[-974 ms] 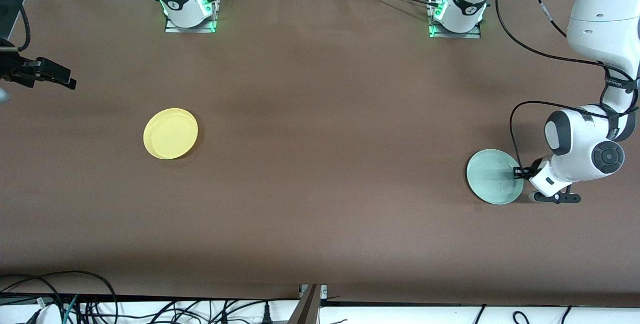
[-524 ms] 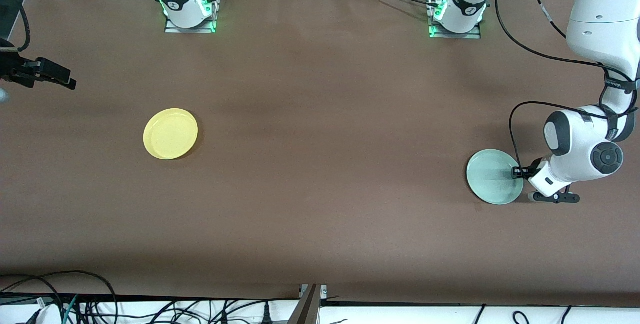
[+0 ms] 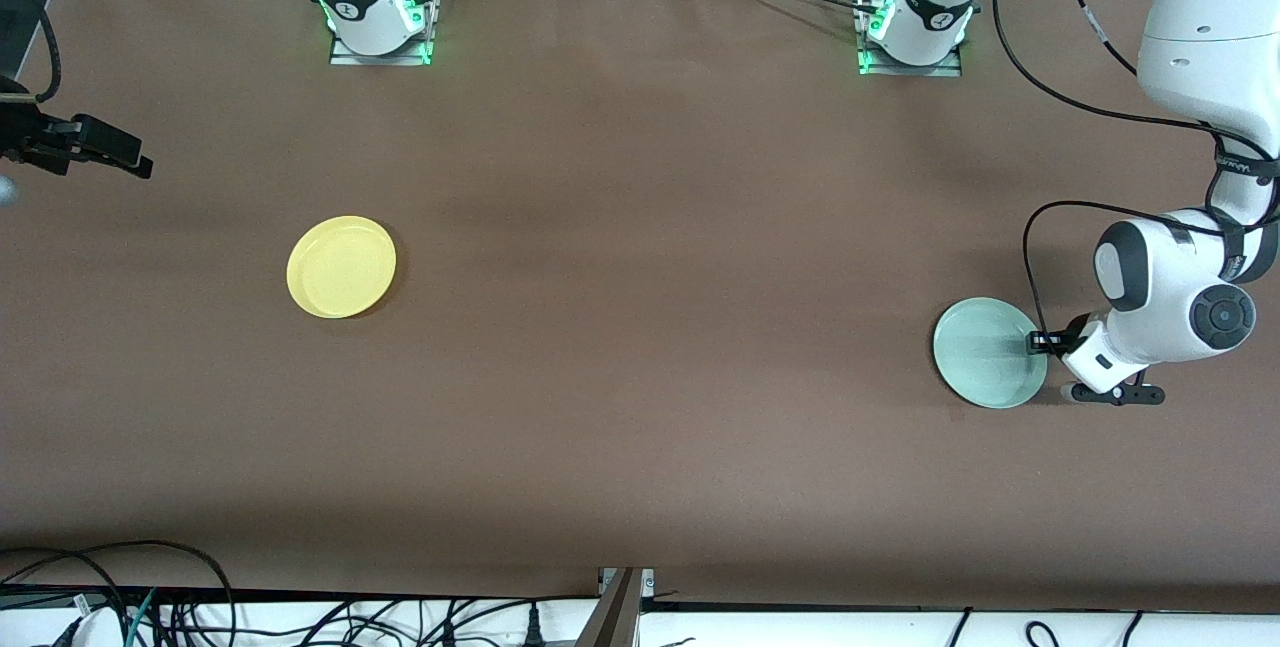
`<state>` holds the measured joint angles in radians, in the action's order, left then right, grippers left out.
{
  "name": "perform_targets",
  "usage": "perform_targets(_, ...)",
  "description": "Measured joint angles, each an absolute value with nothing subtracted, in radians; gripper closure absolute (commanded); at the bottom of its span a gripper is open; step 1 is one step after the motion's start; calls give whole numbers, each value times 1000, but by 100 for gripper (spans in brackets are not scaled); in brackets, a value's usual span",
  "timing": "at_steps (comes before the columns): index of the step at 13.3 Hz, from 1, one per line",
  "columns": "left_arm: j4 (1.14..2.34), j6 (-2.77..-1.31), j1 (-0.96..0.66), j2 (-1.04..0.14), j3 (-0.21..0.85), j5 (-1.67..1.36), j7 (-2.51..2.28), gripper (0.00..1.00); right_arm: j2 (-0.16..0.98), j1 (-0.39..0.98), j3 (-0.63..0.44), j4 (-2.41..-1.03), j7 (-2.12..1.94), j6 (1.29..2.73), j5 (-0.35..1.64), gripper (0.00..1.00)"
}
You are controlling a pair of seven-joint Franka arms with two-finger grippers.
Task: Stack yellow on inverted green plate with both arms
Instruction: 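Close the left gripper on the green plate's rim, then lift the green plate and flip it over with the left gripper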
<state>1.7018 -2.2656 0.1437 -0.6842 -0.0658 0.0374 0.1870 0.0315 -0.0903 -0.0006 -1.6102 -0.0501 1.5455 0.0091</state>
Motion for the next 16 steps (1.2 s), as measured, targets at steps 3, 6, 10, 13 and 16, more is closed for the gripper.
perform_targets(3, 1702, -2258, 145, -680, -66, 37, 191, 94, 32, -90, -1, -1610, -50, 1546, 9, 0)
perform_targets(6, 1701, -2255, 145, -676, -66, 37, 210, 100, 32, -90, 1, -1610, -50, 1546, 9, 0)
perform_targets(10, 1701, -2253, 147, -675, -66, 37, 217, 100, 31, -88, 20, -1610, -50, 1545, 9, 0)
perform_targets(13, 1694, -2250, 144, -665, -63, 37, 218, 100, 31, -88, 22, -1610, -50, 1545, 9, 0)
perform_targets(16, 1679, -2190, 113, -590, -47, 38, 219, 100, 31, -88, 22, -1610, -50, 1545, 9, 0)
